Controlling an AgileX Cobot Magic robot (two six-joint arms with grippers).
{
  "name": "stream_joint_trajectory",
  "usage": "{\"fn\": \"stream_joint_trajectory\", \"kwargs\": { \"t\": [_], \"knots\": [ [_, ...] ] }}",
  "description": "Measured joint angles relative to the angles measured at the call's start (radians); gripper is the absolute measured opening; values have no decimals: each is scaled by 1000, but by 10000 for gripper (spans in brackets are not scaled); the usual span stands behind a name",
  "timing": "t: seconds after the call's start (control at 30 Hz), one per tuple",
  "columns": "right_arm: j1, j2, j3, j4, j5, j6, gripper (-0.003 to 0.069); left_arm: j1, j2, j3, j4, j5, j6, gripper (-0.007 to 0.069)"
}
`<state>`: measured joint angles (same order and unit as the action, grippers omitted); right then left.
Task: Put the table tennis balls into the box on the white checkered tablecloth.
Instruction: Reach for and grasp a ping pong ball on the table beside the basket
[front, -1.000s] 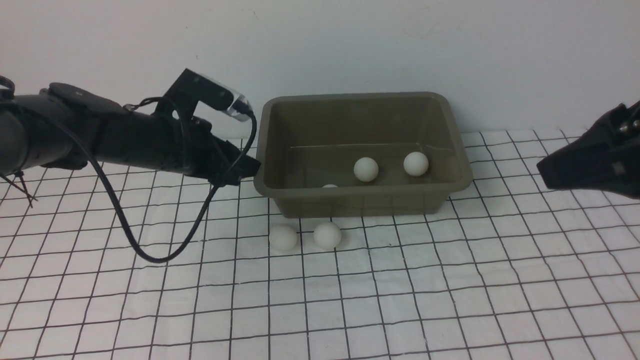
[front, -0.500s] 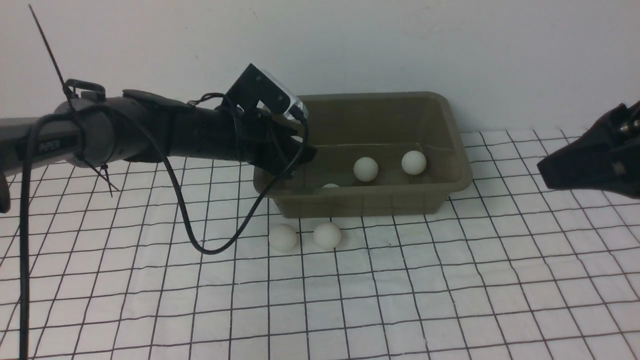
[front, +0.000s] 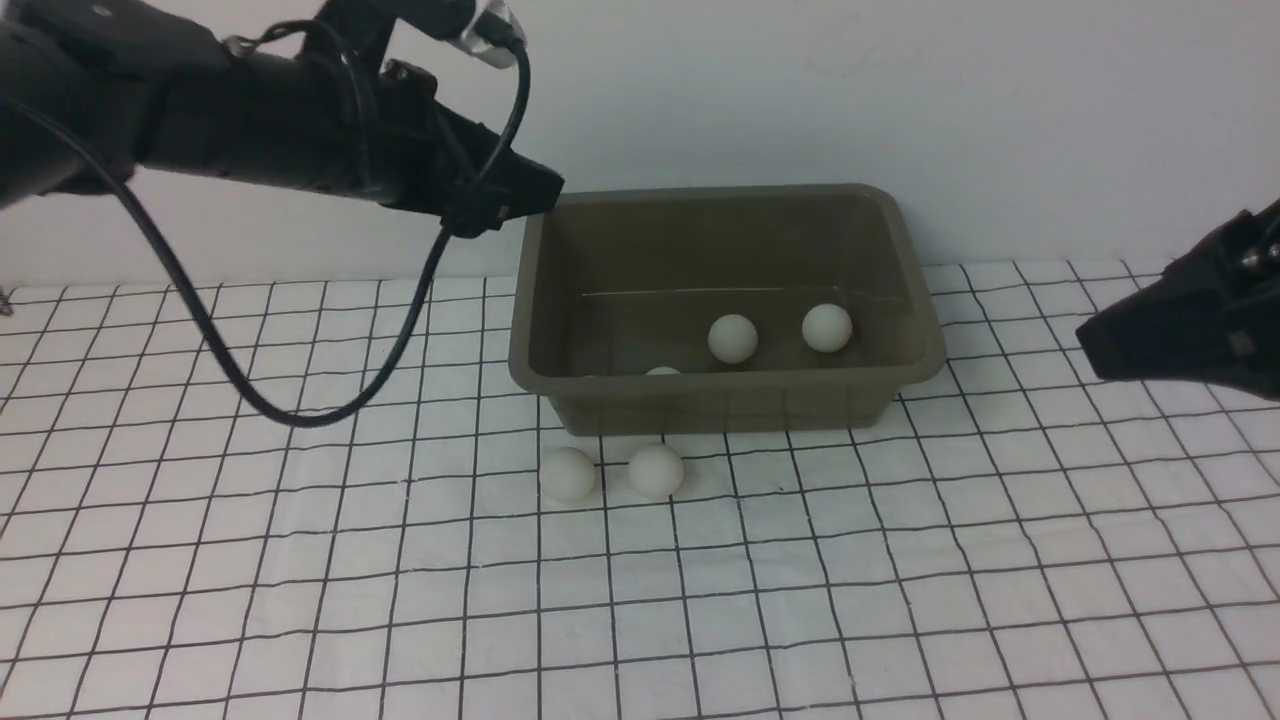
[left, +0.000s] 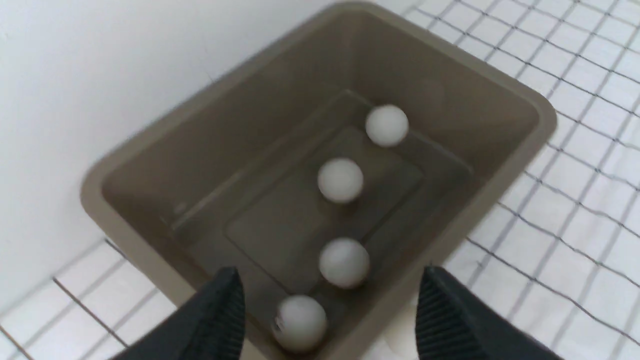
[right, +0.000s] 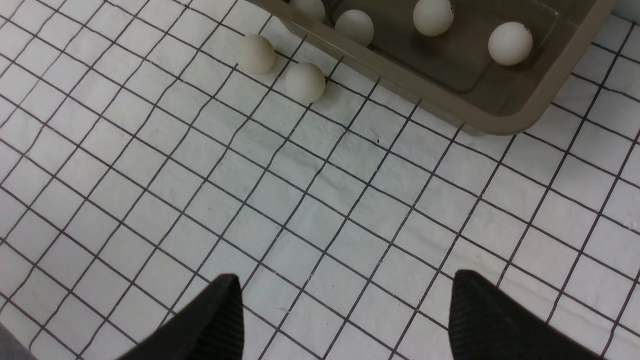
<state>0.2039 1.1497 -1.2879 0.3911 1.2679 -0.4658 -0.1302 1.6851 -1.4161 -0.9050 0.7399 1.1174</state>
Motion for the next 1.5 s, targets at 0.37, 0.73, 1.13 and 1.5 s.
{"fn": "stream_joint_trajectory", "kwargs": {
  "t": [0.37,0.73,1.13,1.5],
  "knots": [
    [0,0,0,0,0,-16,495,0,-50,115,156,320,-243,384],
    [0,0,0,2,0,-22,495,0,-50,421,22,246,-176,384],
    [0,0,0,11,0,-33,495,-80,9,566,-751,-269,659,384],
    [0,0,0,31,0,-37,495,-100,115,566,-802,-320,797,426]
  ]
}}
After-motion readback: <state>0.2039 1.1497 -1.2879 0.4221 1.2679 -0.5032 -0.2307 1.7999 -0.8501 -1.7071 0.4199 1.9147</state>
